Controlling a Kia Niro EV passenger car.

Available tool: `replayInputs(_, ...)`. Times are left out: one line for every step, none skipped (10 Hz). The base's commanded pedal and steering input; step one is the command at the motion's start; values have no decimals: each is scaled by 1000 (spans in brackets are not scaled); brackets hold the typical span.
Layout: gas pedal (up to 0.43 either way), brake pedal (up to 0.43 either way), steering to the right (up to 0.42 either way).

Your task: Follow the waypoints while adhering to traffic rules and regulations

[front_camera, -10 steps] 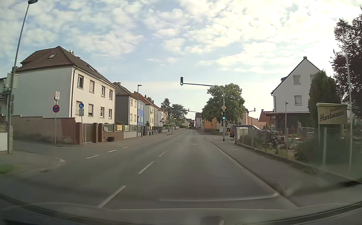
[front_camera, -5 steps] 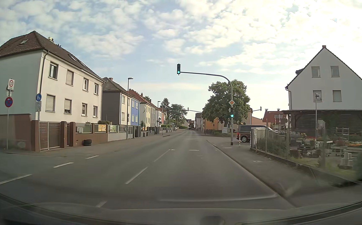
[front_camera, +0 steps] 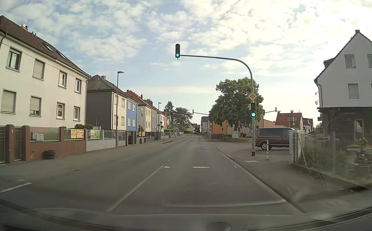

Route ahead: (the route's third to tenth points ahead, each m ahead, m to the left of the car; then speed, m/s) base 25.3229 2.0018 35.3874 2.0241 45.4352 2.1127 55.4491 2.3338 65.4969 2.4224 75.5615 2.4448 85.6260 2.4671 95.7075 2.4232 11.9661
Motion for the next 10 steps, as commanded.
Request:
replayInputs(20, 18, 0)
replayInputs(20, 18, 1)
replayInputs(20, 18, 1)
replayInputs(20, 18, 1)
replayInputs(20, 18, 1)
replayInputs(20, 18, 1)
replayInputs(20, 18, 1)
replayInputs(20, 18, 1)
replayInputs(20, 18, 0)
replayInputs(20, 18, 0)
